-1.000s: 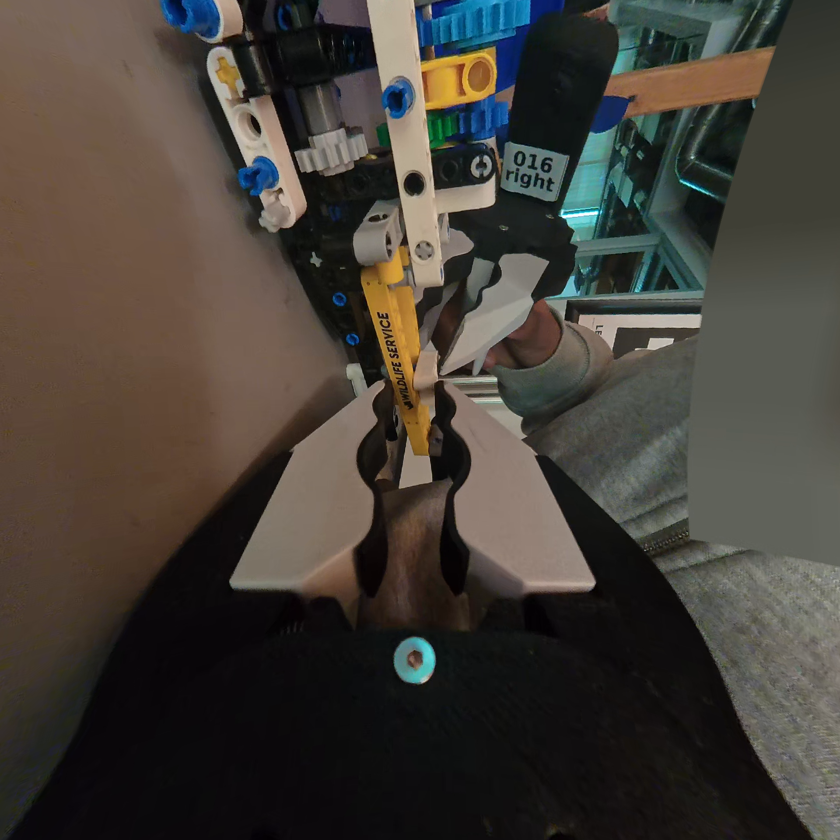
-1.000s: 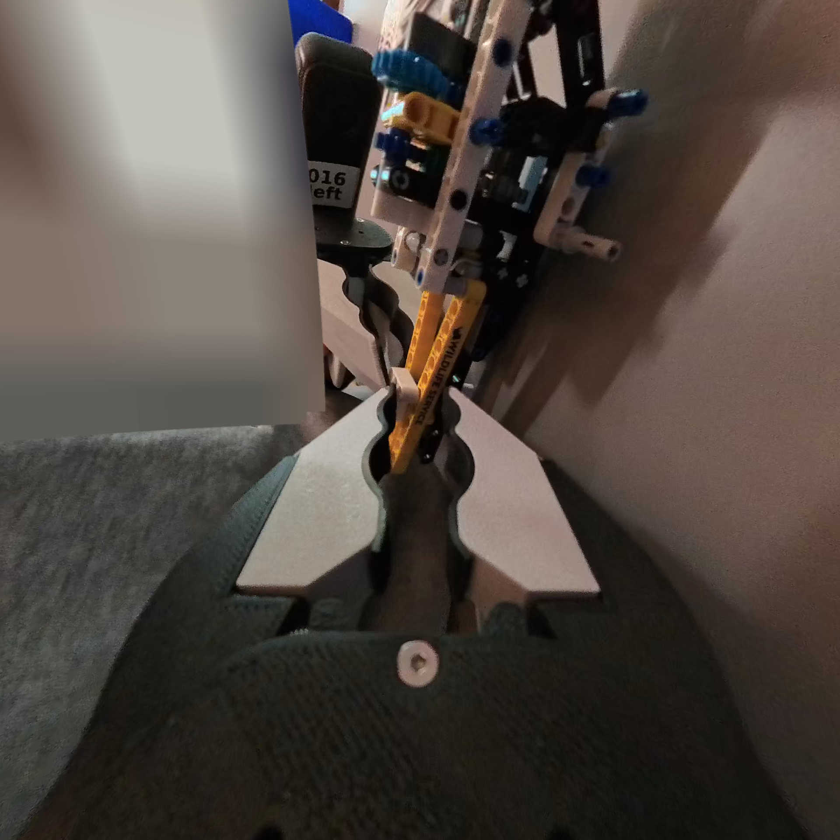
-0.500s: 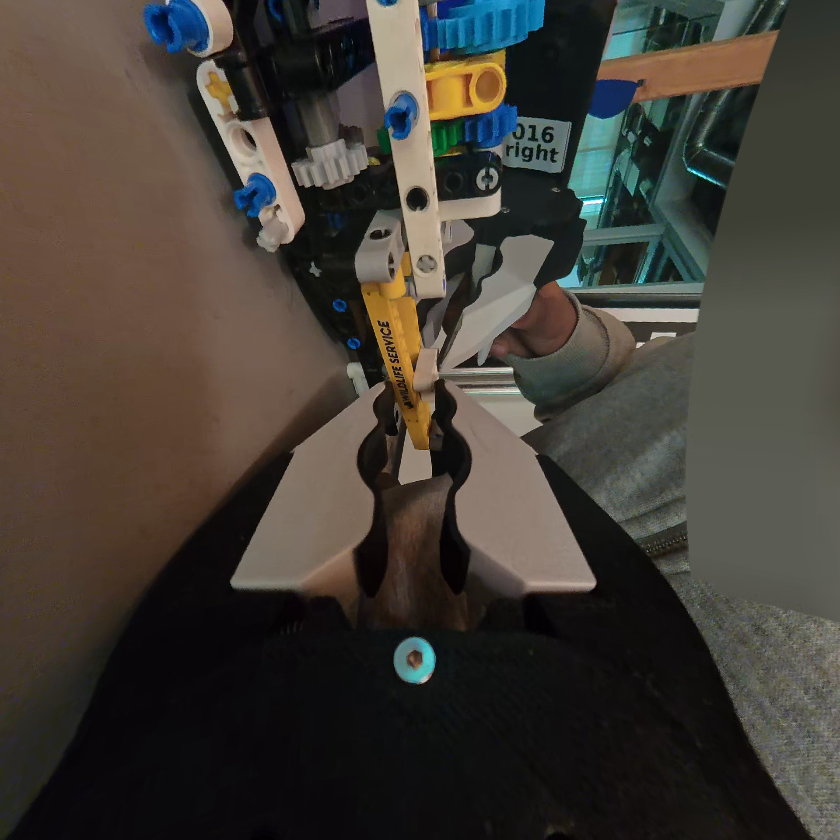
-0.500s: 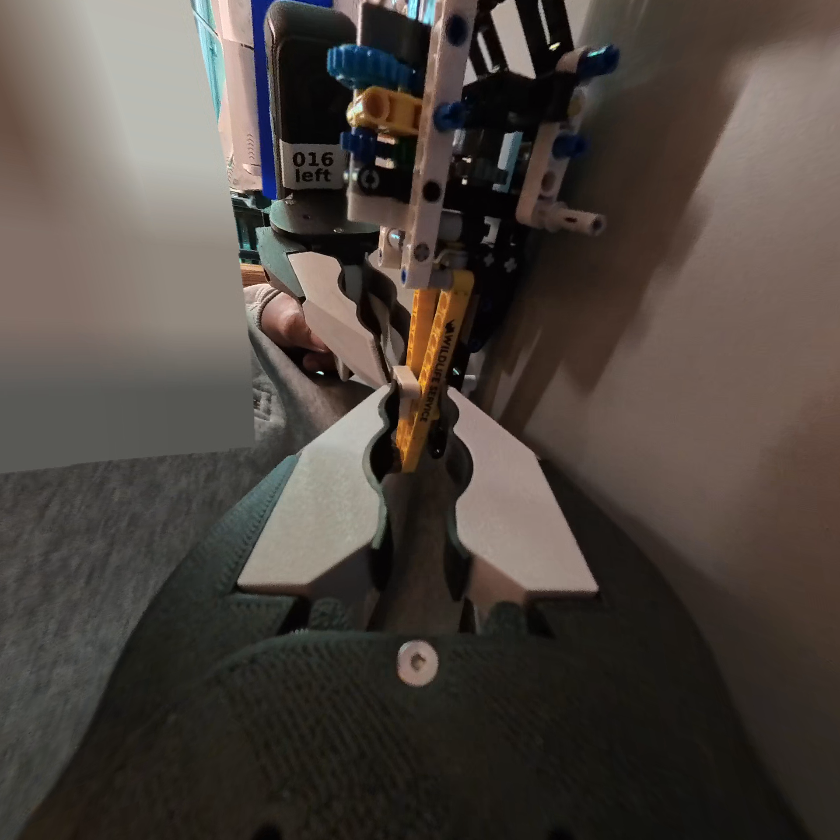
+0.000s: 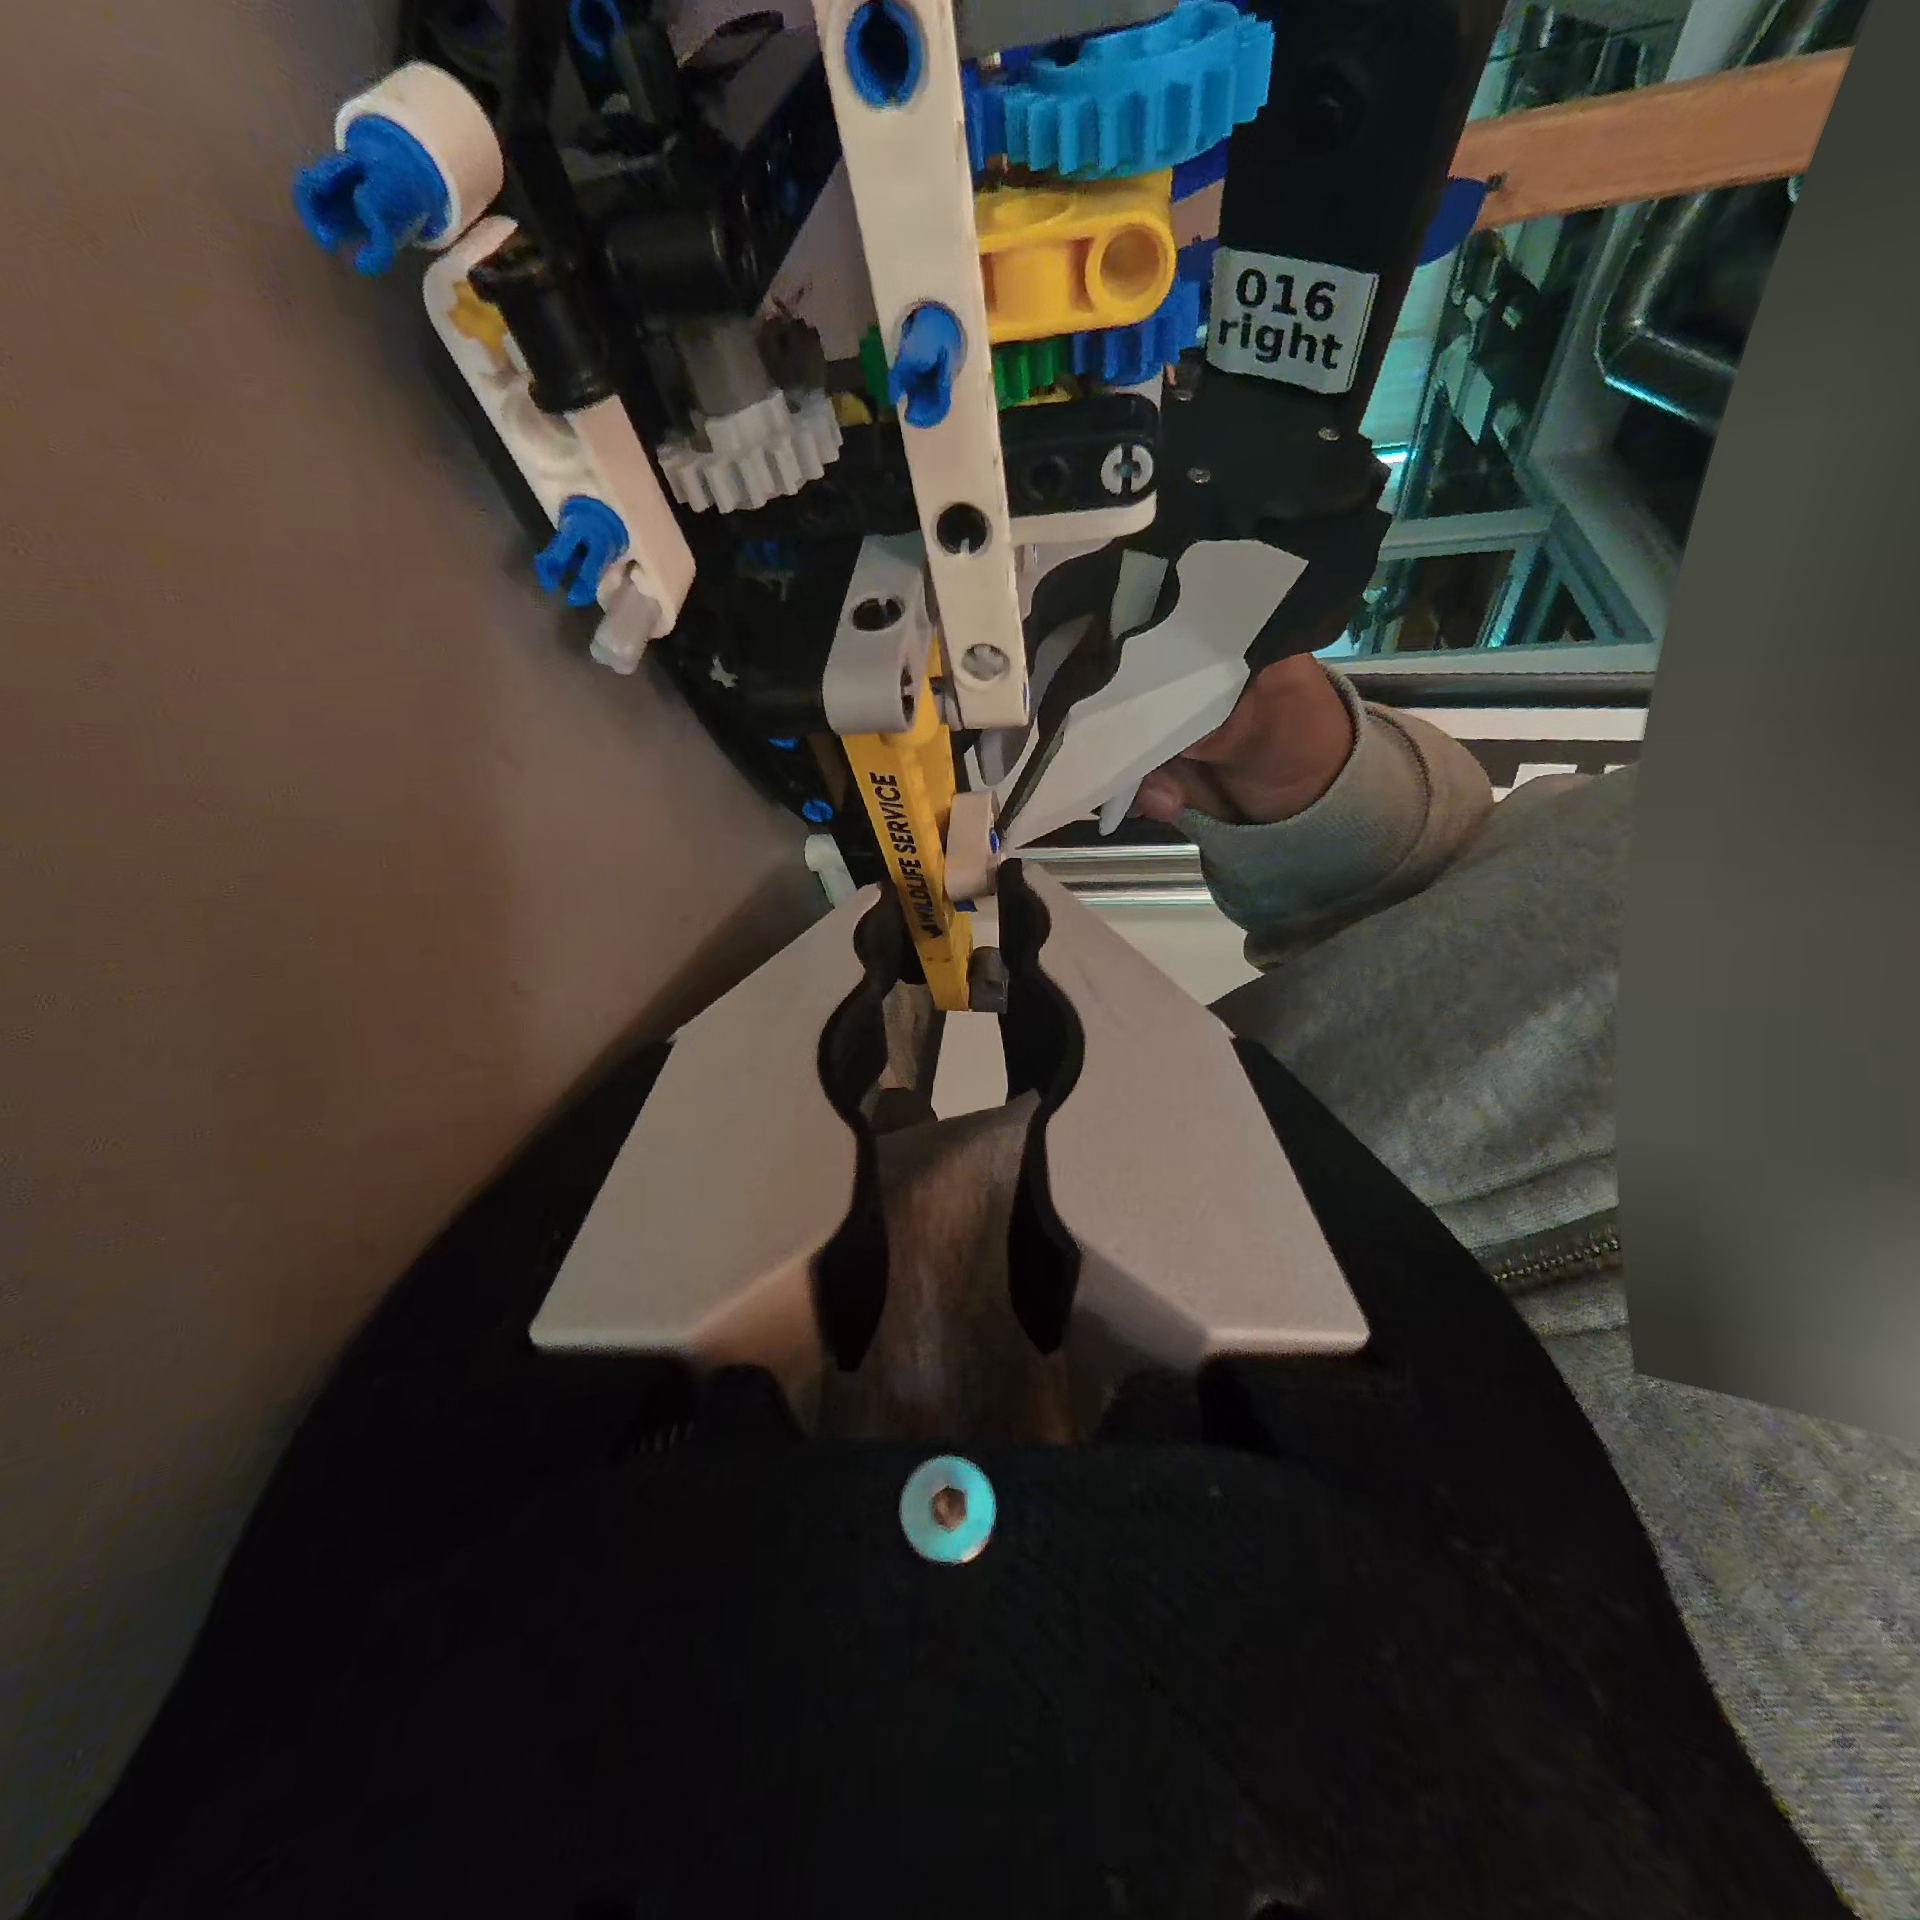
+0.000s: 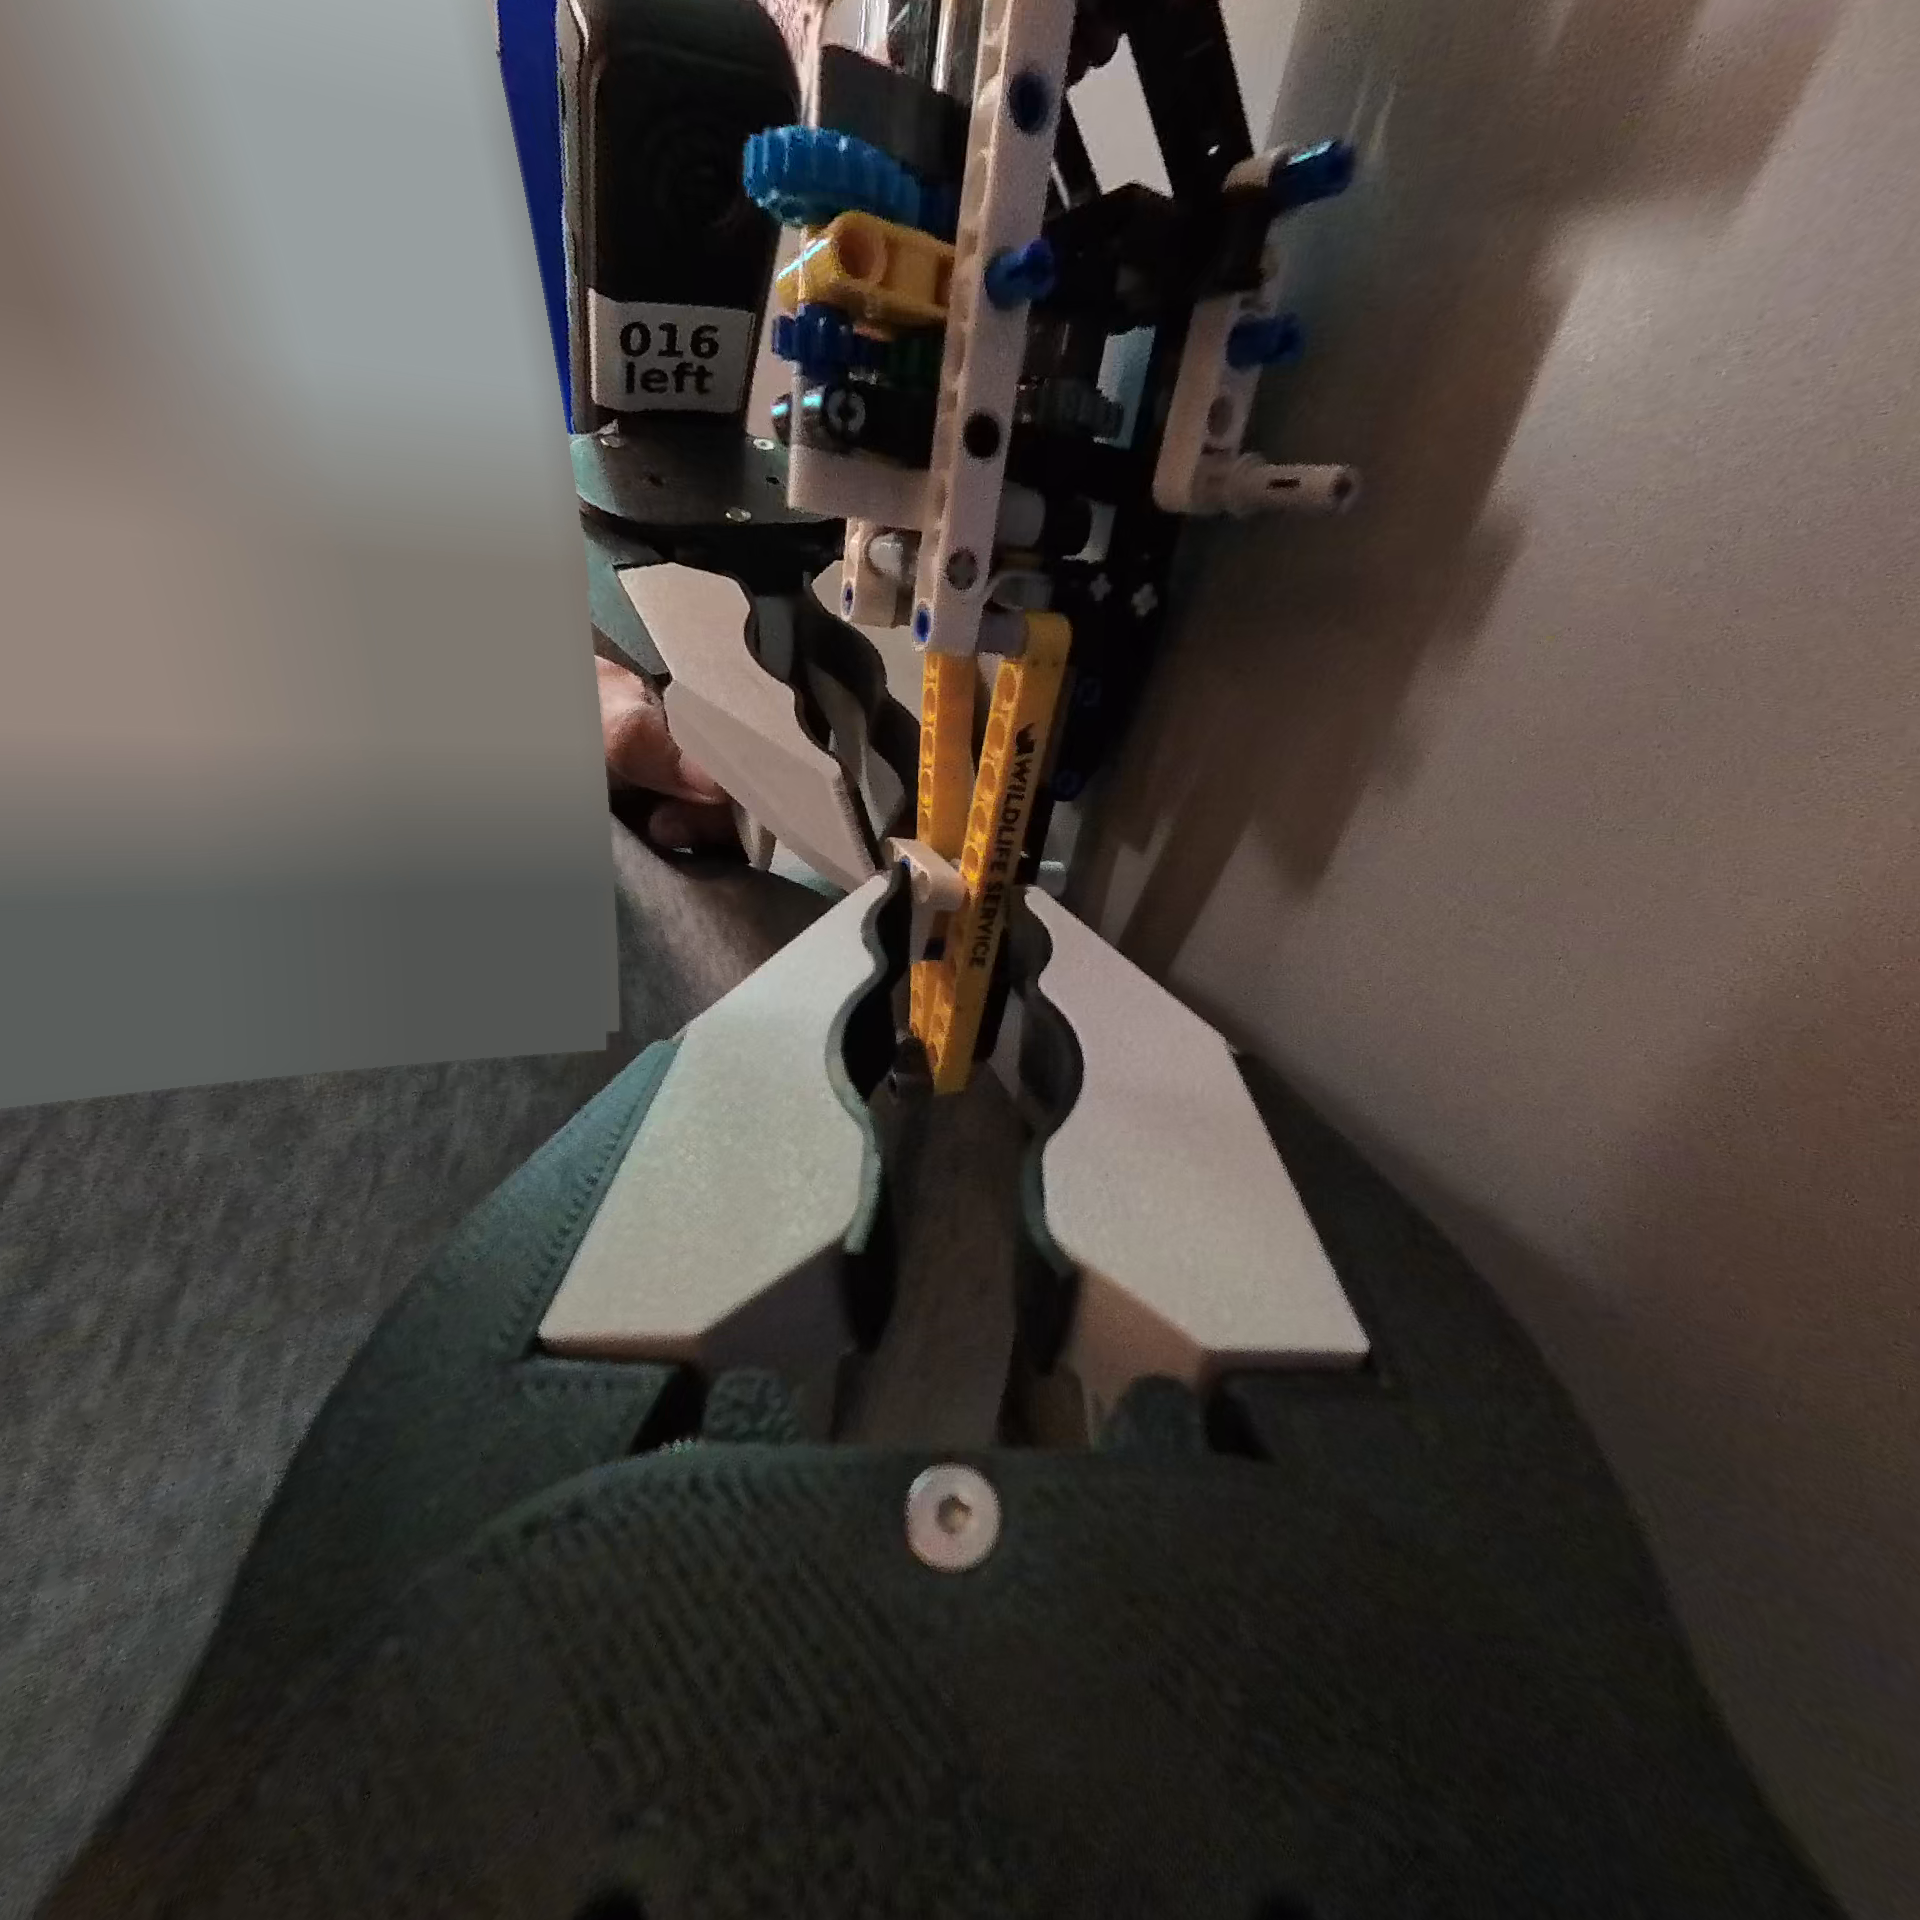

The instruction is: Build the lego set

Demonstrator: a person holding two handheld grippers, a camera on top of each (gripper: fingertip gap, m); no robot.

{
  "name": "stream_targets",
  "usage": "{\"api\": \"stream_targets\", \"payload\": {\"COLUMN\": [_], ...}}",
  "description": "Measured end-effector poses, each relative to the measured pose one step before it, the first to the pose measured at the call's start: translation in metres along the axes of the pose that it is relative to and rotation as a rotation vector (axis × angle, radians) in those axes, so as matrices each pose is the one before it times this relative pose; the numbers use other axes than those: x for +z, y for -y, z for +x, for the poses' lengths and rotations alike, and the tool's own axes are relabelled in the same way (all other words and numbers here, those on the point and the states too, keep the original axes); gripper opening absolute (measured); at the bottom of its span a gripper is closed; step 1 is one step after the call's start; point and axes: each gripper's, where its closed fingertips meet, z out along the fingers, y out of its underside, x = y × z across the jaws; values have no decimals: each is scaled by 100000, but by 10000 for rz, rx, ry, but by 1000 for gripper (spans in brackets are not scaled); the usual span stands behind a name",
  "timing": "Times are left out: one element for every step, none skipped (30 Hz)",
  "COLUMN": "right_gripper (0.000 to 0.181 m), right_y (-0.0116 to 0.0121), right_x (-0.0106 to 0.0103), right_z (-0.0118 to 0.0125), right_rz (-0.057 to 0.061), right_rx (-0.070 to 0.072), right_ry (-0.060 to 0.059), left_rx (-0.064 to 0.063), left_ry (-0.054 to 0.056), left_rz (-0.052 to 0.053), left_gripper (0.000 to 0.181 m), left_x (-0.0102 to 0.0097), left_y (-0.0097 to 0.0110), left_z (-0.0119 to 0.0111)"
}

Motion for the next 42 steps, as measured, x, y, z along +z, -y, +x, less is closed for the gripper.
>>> {"api": "stream_targets", "payload": {"right_gripper": [18,18,18,18,18,18,18,18,18,18,21,25,27,30,32,31,33,26,22,20,19,19,19,19,20,24,27,23,17,20,18,18,18,18,18,18,18,18,17,17,18,18], "right_y": [-13,4,21,51,72,94,104,93,75,52,54,9,-172,-303,-343,-328,-192,-11,32,33,35,34,45,57,84,372,573,385,-10,-81,-10,-33,-34,-36,-33,-44,-37,-62,-179,-201,-106,-16], "right_x": [-14,2,0,-17,-19,-42,-59,-83,-69,-86,-107,-100,-35,22,42,74,81,18,18,20,21,19,-8,-17,-50,-118,-151,-89,48,101,50,17,3,7,-8,-17,-20,-12,-15,10,13,36], "right_z": [-2,0,1,13,22,25,17,25,6,-71,-123,-141,-72,61,117,148,46,-140,-210,-126,-5,34,14,25,3,-53,-113,70,406,211,-41,-38,-1,-1,2,-2,2,5,-27,-51,-45,-28], "right_rz": [-21,-16,2,36,93,118,112,105,61,41,84,87,13,-45,-38,-28,35,118,96,84,59,31,12,-17,-28,130,223,68,-151,-138,-75,-85,-77,-81,-111,-148,-163,-178,-225,-185,-69,10], "right_rx": [-91,-95,-75,-62,-23,77,-7,-172,-121,-68,-89,-54,8,27,-2,-10,16,54,50,26,61,108,118,89,52,3,32,63,-36,-100,35,70,14,23,44,56,61,45,3,-2,13,29], "right_ry": [-54,-64,-64,-61,-36,3,-6,-54,-81,-76,-74,-77,-86,-139,-149,-144,-65,97,160,121,70,71,75,48,17,33,75,-5,-197,-70,121,115,56,25,10,-1,-13,-32,-43,-36,-14,15], "left_rx": [30,33,-2,-15,-32,-80,-108,-108,-20,9,-64,-40,-13,10,29,37,34,6,35,29,0,-37,-42,-24,6,33,8,-15,-19,6,6,-22,13,22,-15,-22,2,31,4,-4,1,13], "left_ry": [2,5,1,0,1,1,5,-18,-16,-47,-73,-12,3,-6,5,2,3,-1,11,19,3,4,7,8,9,4,6,-3,-12,9,10,3,-3,-1,-10,-11,-9,-7,-3,-1,-2,-1], "left_rz": [19,24,9,17,46,35,23,22,57,71,78,32,36,34,27,21,6,25,13,8,-1,4,16,-18,-37,-22,1,-16,-37,-15,-13,-20,-24,-8,-19,-37,-4,15,-4,-28,-2,-1], "left_gripper": [16,16,16,16,16,17,17,17,17,17,16,16,16,16,16,16,16,16,16,16,16,16,16,16,16,16,16,16,16,16,16,16,16,15,15,15,15,15,15,15,15,15], "left_x": [13,15,7,4,-13,-6,-11,-1,-14,3,-13,-10,9,6,7,3,24,16,19,-2,0,10,-18,12,9,4,11,6,21,1,-4,45,-9,25,11,-20,-39,-21,-11,4,-58,-59], "left_y": [-2,-4,-8,12,59,61,53,62,64,56,81,21,9,-13,-12,1,-21,36,23,16,29,41,61,53,31,49,41,53,55,18,64,53,48,58,21,45,22,21,54,19,33,-23], "left_z": [-11,-6,2,0,-7,-4,-10,13,-3,45,66,1,-15,-7,-15,-18,-22,8,22,3,-6,-23,11,-18,13,-33,-16,-30,-13,-28,6,14,-1,-24,-6,-17,-18,-8,-16,-27,-30,-16]}}
